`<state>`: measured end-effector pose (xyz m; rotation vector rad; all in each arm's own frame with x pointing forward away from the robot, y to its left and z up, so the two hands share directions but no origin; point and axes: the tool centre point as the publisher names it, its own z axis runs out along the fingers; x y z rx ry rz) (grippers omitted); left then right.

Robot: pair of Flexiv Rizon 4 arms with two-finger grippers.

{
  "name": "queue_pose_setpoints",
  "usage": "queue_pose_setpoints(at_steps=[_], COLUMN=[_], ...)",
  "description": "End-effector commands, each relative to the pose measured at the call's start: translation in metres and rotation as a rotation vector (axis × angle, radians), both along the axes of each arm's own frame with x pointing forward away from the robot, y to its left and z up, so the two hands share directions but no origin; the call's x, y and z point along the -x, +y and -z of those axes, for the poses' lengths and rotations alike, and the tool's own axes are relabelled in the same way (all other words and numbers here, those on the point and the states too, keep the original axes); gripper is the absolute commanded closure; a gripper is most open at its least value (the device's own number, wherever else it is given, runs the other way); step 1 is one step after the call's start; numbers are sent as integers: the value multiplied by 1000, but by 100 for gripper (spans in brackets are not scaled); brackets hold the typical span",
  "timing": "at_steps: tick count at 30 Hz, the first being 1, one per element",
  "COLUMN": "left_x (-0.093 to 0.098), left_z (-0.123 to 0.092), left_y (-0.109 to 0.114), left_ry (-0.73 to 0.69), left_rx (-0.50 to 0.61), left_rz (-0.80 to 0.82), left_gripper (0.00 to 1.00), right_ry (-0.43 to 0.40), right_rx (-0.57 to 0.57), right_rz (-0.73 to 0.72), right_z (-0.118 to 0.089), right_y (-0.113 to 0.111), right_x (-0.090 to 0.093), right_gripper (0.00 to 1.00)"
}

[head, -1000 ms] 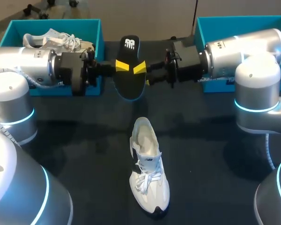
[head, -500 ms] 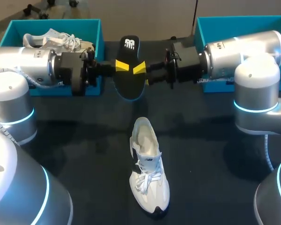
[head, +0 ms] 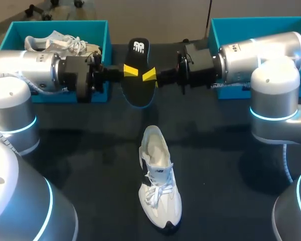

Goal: Take the shoe out of the shoebox, open the shoe tongue, remove and reinsert the insole, then place the shoe into the shoebox

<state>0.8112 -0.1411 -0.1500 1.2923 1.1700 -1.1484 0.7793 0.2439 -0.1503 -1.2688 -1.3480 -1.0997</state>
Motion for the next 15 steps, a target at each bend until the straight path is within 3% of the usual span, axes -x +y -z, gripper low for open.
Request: queue_pose_setpoints(at_steps=[1, 2, 3, 15], left_x=[0, 0, 0, 16], left_z=[0, 1, 1, 2], left_y=[-1, 0, 0, 34], left_ry=[2, 5, 9, 92], left_rx=[0, 0, -2, -113], left_rz=[1, 0, 0, 9], left_gripper=[60, 17, 0, 0], right_ry=[-6, -8, -14, -136], right_rx=[-1, -2, -3, -10], right_rz=[8, 10, 16, 61], right_z=[2, 2, 3, 8], right_y=[2, 2, 1, -9], right_x=[1, 1, 0, 1], right_gripper=[100, 100, 100, 100])
